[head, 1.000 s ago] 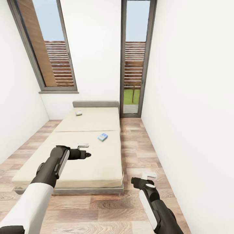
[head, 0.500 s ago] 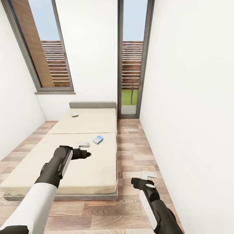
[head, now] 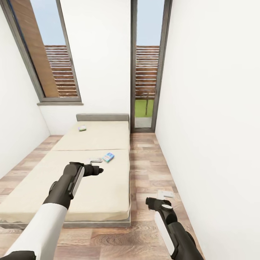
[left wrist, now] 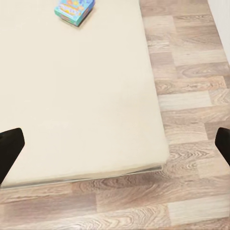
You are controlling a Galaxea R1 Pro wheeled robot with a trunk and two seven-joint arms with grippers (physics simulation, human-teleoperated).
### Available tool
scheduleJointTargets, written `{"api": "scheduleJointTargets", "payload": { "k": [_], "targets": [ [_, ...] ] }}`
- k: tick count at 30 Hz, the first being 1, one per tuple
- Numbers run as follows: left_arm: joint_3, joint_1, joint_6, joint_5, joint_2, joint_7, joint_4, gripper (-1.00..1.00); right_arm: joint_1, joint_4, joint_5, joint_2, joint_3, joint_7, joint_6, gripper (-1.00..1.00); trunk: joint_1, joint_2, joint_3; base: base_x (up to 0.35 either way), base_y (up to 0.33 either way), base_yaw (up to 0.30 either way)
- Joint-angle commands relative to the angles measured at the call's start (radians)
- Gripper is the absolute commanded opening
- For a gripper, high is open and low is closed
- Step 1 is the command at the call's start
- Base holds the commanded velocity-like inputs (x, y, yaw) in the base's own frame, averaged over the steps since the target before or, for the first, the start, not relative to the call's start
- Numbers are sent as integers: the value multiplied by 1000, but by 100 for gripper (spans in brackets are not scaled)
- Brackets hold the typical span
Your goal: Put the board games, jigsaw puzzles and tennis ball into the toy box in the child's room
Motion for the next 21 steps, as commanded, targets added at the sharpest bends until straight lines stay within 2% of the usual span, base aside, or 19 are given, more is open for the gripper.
{"api": "scheduleJointTargets", "payload": {
  "k": [1, 9, 21],
  "targets": [
    [2, -1, 4, -10, -1, -9, -1, 100, -1, -1, -10, 0, 1, -9, 2, 100, 1, -2, -2, 201, 0, 0],
    [1, -1, 3, -10, -1, -8, -1, 100, -1, -1, -12, 0, 0, -9, 1, 100, 1, -2, -2, 118, 0, 0],
    [1, -1, 3, -10, -2, -8, -1, 100, -1, -1, -14, 0, -2, -8, 1, 100, 1, -2, -2, 261, 0, 0]
  ]
}}
